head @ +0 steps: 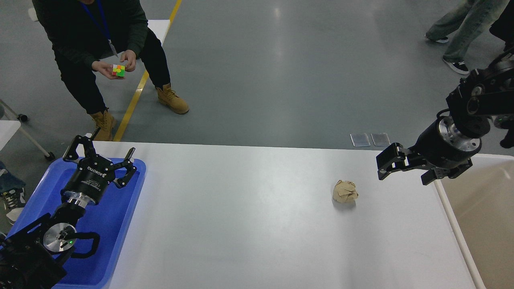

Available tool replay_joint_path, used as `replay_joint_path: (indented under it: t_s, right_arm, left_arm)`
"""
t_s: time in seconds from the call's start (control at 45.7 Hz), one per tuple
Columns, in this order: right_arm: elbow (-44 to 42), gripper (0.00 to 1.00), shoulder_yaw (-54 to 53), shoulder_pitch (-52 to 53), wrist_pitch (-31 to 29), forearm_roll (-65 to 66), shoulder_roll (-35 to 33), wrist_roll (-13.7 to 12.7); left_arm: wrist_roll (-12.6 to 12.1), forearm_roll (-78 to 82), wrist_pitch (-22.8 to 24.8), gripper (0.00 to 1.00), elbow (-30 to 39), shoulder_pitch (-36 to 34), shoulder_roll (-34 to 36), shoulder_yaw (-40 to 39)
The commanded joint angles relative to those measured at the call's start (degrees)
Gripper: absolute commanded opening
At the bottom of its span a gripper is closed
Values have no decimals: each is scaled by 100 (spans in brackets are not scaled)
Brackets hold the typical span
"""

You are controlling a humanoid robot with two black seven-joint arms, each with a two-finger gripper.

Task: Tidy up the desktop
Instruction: 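Move the right gripper toward the crumpled beige paper ball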

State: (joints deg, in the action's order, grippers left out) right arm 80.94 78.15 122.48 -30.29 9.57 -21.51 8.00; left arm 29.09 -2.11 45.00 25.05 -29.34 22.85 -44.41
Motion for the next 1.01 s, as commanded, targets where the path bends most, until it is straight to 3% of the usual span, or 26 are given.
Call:
replay_joint_path:
  t_s: [0.0,0.984]
  right_arm:
    - [1,100,-2,39,6,1,15,0]
    - [-52,100,-309,57,296,10,191,18]
  left_arm:
    - [-17,9,0,99,0,-2,0,11]
    - [0,0,0,99,0,-2,0,2]
